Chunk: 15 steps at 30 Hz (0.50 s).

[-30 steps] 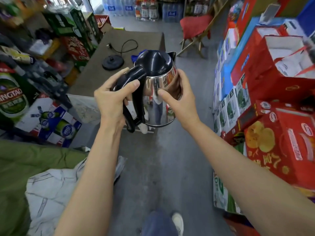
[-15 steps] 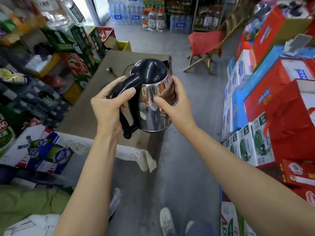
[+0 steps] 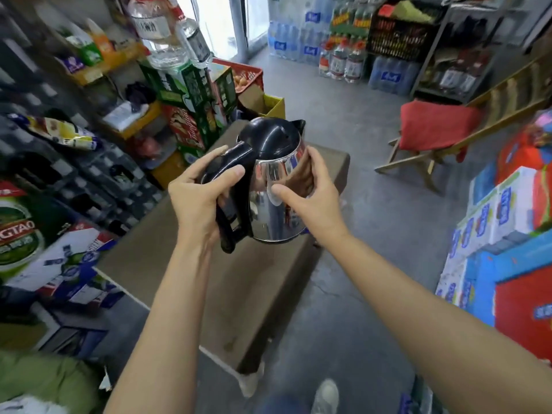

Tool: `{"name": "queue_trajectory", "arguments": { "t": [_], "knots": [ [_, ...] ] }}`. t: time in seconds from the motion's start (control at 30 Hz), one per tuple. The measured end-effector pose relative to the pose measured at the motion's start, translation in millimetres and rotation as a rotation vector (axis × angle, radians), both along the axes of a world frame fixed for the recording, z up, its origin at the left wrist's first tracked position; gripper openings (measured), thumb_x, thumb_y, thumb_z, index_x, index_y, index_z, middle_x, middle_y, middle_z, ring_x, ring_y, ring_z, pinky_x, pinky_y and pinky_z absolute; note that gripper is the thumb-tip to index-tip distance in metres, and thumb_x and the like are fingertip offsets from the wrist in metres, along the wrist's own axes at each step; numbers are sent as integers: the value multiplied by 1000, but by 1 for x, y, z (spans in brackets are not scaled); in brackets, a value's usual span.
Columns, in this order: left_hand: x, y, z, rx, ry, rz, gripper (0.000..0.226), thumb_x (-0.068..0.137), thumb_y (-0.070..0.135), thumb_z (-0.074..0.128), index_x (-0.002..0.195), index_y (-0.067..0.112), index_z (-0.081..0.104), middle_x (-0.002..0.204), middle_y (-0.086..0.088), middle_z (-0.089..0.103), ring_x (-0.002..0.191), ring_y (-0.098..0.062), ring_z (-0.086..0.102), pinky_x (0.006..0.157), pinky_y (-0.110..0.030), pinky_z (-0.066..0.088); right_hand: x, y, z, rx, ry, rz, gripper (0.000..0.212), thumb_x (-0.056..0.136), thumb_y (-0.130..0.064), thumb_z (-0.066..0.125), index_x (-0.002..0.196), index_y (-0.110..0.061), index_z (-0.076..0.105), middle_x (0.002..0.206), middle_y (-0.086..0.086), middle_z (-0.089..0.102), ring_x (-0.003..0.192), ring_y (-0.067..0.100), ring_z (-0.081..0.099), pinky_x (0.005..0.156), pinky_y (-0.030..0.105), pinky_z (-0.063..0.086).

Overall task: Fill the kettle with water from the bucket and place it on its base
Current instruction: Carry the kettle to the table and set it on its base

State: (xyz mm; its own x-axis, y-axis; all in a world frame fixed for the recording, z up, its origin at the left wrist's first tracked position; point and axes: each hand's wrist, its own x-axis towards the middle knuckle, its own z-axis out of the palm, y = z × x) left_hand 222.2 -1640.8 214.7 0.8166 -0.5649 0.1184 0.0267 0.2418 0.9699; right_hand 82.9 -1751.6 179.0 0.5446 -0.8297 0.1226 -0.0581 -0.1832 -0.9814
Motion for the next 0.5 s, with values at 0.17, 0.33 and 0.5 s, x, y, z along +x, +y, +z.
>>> {"name": "queue_trajectory", "arguments": {
  "t": [0.17,0.33,0.5],
  "knots": [
    [28,-53,-7,-13,9,104,48,67,4,83,113,0,72,69,6,67,56,-2,57,56,-14,46,39,-65,-4,7,1,96,94,75,-27,85,152,-22,32,147,-8,46,133,4,44,107,19,39],
    [59,-93,-11,14,10,211,49,64,5,85,112,4,74,73,7,70,61,-3,60,58,-15,47,84,-121,-10,-3,40,193,97,73,-33,85,152,-22,32,151,-5,46,137,8,44,112,33,41],
    [83,-122,-5,17,24,322,56,57,9,84,112,1,72,73,10,73,60,-2,62,57,-13,48,127,-164,-13,-28,90,335,99,71,-30,87,153,-23,32,141,-15,43,132,3,43,110,27,40]
  ]
}}
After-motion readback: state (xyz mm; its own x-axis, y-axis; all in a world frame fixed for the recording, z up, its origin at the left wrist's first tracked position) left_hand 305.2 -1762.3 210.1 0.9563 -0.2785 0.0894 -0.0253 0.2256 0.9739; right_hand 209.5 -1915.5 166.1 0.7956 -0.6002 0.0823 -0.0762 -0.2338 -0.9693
